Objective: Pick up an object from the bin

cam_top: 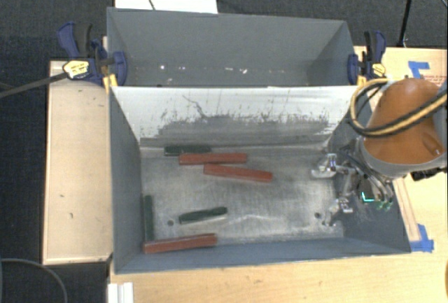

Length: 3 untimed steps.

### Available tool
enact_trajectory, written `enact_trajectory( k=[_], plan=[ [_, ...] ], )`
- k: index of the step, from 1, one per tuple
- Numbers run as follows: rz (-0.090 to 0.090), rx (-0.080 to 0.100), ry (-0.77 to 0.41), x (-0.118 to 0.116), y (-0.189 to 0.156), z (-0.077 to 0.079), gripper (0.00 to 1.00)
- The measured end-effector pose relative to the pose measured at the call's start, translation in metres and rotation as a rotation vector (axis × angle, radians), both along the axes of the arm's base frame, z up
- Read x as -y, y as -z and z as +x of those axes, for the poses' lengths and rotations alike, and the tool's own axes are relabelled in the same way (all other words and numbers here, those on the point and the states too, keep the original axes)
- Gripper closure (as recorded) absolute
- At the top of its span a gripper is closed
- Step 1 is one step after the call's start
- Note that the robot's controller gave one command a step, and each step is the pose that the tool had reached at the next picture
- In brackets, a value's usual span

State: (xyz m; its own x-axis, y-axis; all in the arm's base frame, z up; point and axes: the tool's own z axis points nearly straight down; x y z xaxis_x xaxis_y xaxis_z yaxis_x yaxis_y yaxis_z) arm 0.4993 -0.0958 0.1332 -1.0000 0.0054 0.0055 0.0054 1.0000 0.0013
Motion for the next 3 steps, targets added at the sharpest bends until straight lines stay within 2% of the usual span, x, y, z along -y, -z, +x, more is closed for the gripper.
enact_trajectory(
  k=[1, 2, 3],
  plan=[
    [-0.002, 0.008, -0.003, 0.0, -0.004, 0.002, 0.0],
    [-0.003, 0.014, -0.06, -0.026, 0.028, 0.036, 0.0],
    [-0.001, 0.009, -0.108, -0.065, 0.05, 0.059, 0.0]
  ],
)
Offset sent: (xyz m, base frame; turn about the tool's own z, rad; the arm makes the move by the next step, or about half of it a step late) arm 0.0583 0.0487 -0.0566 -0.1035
